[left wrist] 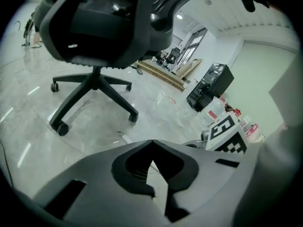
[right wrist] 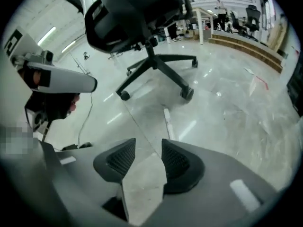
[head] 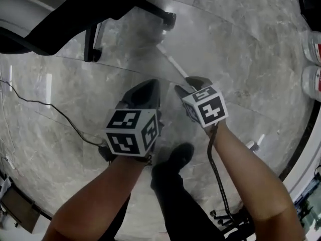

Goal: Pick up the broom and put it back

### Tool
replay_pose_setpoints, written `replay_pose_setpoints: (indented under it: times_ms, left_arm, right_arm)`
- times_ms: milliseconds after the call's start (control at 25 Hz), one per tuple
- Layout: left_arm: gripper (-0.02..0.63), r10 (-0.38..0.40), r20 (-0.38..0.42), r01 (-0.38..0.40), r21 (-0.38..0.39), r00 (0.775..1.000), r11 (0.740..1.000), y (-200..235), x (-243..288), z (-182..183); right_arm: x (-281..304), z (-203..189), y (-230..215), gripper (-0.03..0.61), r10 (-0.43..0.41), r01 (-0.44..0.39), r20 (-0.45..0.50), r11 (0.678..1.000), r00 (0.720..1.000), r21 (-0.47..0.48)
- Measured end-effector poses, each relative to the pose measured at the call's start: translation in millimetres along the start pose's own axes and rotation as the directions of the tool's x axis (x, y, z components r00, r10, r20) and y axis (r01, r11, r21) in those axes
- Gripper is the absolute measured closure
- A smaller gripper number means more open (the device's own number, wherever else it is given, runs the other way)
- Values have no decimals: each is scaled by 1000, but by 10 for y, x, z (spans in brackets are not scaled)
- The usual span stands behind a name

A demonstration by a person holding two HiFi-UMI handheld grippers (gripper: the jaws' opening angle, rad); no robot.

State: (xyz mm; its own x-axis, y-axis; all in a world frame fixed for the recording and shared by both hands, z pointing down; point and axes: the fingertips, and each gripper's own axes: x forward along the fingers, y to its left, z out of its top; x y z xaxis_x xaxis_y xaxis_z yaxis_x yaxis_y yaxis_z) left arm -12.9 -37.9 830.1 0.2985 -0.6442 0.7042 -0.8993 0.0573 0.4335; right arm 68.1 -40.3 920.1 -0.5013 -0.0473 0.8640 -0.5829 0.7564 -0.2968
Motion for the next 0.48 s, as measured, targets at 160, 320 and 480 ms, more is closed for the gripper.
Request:
replay_pose_setpoints:
  times_ms: [160,320,480]
  left_arm:
    - [609,-18,9,18,-21,1000,1000,316,367,-292]
    - [609,-28,20,29,-40,999,999,534,549,-470]
    - [609,-36,24,37,-50,999,998,645,601,-537]
  right_arm:
    - [726,-256,-426,410,-61,45,-127,992,990,-121]
    - [1162,-470,-710,410,-117,86,-208,985,971,-152]
    - [1391,-585,-844,421,-161,108,-256,972,953,-208]
